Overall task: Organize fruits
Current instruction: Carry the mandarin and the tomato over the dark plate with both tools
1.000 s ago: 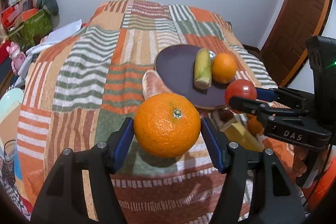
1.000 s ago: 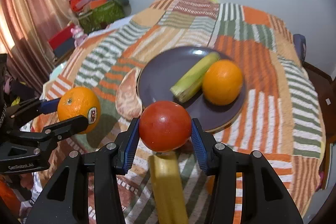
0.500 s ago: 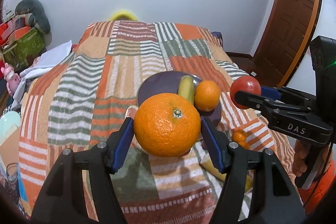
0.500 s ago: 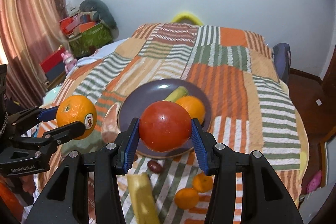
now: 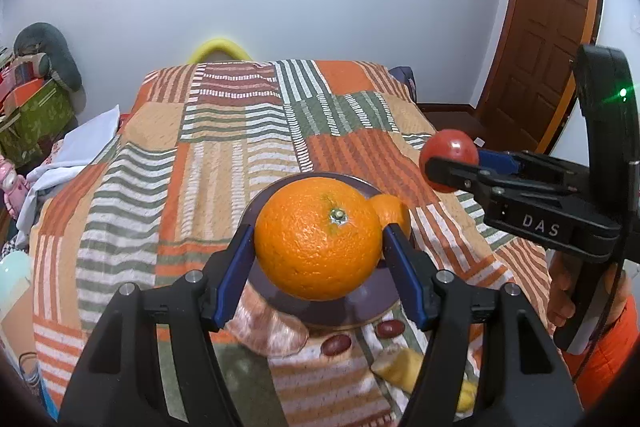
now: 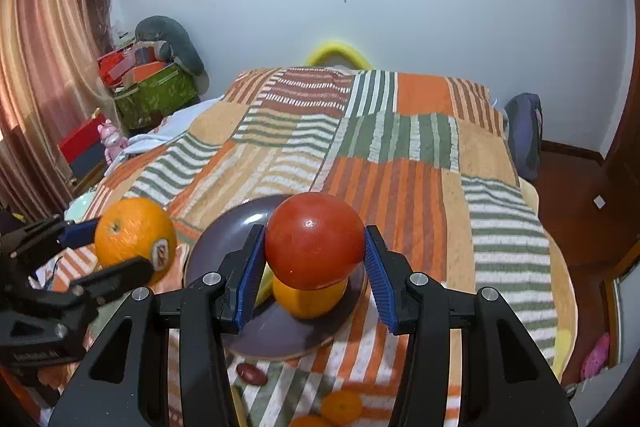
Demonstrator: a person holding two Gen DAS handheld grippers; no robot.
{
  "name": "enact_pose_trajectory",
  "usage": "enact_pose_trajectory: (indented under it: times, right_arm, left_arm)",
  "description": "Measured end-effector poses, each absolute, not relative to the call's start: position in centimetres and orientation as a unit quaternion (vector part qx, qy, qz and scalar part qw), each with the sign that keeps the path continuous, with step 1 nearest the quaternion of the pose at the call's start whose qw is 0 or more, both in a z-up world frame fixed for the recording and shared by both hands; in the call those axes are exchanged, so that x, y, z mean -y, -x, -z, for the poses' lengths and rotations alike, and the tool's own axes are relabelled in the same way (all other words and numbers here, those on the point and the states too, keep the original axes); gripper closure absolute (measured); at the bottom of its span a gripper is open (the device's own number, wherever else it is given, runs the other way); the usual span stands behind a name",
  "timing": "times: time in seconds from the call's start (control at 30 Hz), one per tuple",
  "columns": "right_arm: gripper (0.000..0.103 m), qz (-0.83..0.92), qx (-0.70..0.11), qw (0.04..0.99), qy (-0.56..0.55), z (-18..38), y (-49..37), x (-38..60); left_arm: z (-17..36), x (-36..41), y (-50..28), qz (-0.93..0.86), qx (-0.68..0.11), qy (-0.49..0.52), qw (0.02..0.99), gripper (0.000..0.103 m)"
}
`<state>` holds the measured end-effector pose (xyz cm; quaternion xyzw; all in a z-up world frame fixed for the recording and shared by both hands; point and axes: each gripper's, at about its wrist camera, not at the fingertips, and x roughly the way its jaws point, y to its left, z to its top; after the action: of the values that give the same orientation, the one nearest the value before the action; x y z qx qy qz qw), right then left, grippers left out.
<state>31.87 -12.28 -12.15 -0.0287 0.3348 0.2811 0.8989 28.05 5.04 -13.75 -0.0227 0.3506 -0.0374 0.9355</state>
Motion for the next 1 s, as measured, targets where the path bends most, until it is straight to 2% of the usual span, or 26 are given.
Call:
enact_pose_trajectory:
  times: [0.4, 1.0]
  right_arm:
    - [0.058, -0.292, -0.334, 0.895, 0.045, 13.1, -34.8, 10.6]
    - [0.058, -0.3, -0.374, 0.875, 0.062, 16.5, -37.2, 9.1]
  left_arm:
    - [15.4, -6.2, -33.5, 0.029, -0.365, 0.038, 0.93, 0.038]
    - [21.8, -7.6, -39.6, 0.035, -0.458, 0.077, 0.885, 0.038]
